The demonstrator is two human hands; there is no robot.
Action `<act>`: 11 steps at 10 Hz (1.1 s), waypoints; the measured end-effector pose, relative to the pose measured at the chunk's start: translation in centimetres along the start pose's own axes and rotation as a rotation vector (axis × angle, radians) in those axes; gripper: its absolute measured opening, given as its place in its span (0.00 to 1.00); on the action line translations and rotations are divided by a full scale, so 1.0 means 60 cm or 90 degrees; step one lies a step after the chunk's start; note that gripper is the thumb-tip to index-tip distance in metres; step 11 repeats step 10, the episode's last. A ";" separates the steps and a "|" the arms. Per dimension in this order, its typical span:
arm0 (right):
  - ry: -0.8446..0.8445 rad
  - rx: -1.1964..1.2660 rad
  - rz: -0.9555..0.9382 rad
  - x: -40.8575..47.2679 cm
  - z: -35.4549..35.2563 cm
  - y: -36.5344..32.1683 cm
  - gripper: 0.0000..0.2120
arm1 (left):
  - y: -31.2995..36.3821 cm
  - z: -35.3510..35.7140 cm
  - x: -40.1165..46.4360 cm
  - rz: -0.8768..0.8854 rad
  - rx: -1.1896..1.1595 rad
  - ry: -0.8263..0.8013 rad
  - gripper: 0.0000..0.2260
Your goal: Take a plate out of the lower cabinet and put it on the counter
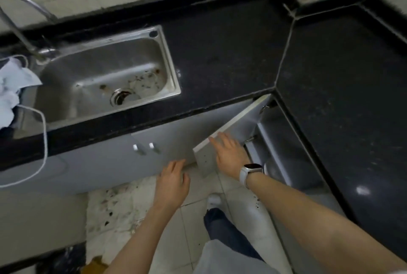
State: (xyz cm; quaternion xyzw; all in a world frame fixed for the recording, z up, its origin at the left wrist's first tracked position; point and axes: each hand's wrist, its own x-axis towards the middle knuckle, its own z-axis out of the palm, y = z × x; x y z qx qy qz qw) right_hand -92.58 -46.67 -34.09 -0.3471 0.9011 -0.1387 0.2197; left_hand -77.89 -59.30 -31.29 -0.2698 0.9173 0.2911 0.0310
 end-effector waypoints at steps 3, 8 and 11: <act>-0.002 -0.045 -0.027 0.031 0.021 0.025 0.19 | 0.012 -0.002 0.151 0.067 0.053 -0.112 0.18; 0.151 0.075 0.464 -0.120 0.032 0.092 0.32 | 0.243 0.168 0.287 0.719 0.417 -0.514 0.34; 0.166 0.138 0.555 -0.115 0.012 0.138 0.32 | 0.301 0.208 0.292 0.742 0.460 -0.512 0.33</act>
